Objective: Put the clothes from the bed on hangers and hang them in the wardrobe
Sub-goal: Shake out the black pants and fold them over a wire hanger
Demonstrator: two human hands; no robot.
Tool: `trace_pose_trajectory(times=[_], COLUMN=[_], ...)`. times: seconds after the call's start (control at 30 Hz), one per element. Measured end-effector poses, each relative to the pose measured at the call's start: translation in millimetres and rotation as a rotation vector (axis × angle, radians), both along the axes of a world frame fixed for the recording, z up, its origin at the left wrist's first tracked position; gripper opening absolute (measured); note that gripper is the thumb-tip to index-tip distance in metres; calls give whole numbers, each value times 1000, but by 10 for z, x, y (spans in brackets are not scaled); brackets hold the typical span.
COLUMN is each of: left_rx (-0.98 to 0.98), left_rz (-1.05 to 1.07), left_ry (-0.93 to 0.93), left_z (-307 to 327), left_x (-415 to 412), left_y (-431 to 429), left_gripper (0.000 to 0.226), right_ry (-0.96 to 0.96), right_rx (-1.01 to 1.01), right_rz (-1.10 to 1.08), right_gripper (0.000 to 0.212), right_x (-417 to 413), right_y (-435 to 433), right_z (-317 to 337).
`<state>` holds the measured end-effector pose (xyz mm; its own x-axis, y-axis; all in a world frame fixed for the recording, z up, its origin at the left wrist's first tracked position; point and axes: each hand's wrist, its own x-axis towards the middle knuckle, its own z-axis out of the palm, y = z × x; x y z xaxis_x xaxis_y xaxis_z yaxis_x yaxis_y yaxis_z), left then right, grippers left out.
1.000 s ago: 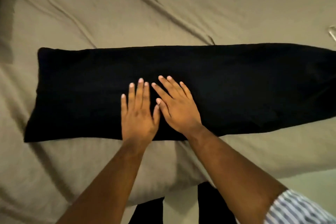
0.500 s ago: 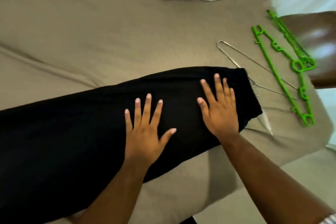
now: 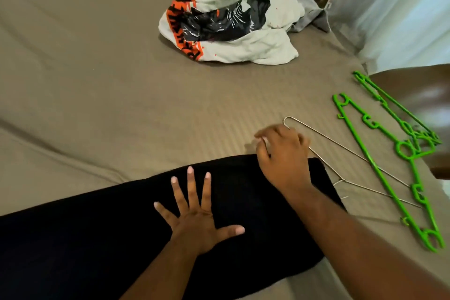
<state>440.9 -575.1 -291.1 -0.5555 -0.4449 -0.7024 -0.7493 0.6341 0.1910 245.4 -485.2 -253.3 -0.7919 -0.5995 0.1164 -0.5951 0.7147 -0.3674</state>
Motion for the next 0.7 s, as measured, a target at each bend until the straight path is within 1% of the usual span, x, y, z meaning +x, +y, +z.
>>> trace_pose_trajectory(times=[0.1,0.17,0.23,0.27,0.33,0.4,0.43,0.5,0.6,0.7], left_rx=[0,-1,1,0,-1,-1,-4,-15,-23,-28], left_rz=[12,15,17,19,19,17,17,15,13,6], left_ry=[-23,-45,-57,-57,-62,-72,-79,-88,-106,-125], left_z=[14,15,-2,-9,-5,2,6,18,53,116], left_x=[-61,-66,-58,-58,-68,-90,-97,-98,-91,-94], left_y=[-35,-30,-21,-18,-7,11,22,47,83,107], left_gripper=[139,140,140,140,140,141,141,141,141,140], right_ry=[-226,-294,-268,-213,-113,-118,-117,-81,-71,-41], right_rx=[-120,-115,-42,21,225,380,404,373,248,226], right_rz=[-81,-156,-224,-251,-281,-297,-288,-253,-205,-188], right_gripper=[31,30,32,37,47,47,44,35,27,18], right_x=[-506,-703,-785,-808,-828,-830,-822,-819,-812,-707], right_y=[-298,-189,156,390,888,1276,1403,1549,1589,1540], right_z=[14,-14,-56,-83,-148,-249,-294,-376,-423,-419])
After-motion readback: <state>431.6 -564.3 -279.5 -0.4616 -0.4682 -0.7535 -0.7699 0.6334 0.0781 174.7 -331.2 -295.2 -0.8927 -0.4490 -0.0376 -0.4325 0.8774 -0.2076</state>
